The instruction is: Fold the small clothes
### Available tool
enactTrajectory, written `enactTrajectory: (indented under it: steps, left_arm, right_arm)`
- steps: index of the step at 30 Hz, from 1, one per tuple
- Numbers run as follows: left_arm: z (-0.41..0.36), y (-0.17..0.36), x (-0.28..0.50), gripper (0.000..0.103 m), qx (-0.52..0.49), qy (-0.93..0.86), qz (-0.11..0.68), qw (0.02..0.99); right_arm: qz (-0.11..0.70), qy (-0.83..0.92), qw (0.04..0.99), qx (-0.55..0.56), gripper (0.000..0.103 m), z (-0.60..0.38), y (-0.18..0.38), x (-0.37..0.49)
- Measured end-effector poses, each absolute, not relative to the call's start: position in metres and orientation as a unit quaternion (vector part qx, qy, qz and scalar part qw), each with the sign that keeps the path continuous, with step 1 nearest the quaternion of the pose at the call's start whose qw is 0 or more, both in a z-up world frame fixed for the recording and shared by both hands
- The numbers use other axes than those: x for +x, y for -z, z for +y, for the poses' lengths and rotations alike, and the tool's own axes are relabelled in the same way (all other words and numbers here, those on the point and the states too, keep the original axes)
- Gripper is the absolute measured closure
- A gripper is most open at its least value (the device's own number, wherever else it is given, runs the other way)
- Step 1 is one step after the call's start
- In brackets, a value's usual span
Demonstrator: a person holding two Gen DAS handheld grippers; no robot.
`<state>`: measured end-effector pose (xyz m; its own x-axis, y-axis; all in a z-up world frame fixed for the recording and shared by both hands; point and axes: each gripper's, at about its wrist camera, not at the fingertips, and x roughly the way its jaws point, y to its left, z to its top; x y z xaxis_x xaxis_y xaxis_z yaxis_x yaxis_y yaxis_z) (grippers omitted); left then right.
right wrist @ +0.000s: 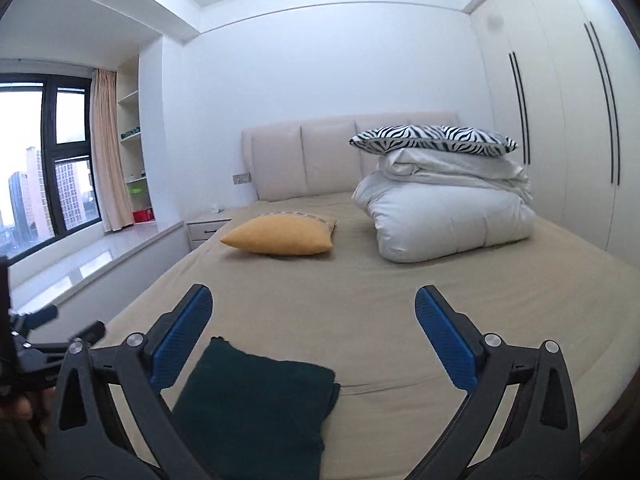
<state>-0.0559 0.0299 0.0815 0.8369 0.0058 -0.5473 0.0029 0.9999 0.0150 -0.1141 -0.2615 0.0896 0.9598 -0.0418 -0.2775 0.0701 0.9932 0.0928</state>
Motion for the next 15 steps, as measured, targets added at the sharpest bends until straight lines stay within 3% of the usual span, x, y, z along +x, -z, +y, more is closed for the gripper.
enactTrajectory:
  steps: [5, 11, 15]
  left_arm:
    - [0.035, -0.024, -0.045, 0.0, -0.014, 0.002, 0.388, 0.922]
    - [0.017, 0.02, -0.054, 0.0, 0.0, 0.017, 0.441, 0.897]
    - [0.014, 0.028, -0.051, 0.0, 0.008, 0.021, 0.453, 0.891]
  right_arm:
    - [0.242, 0.026, 0.967, 0.082, 0.0, -0.257, -0.066, -0.097]
    - [0.373, 0.054, 0.921, 0.092, 0.0, -0.252, 0.038, -0.06]
    - [0.413, 0.068, 0.903, 0.094, 0.0, -0.241, 0.094, -0.044]
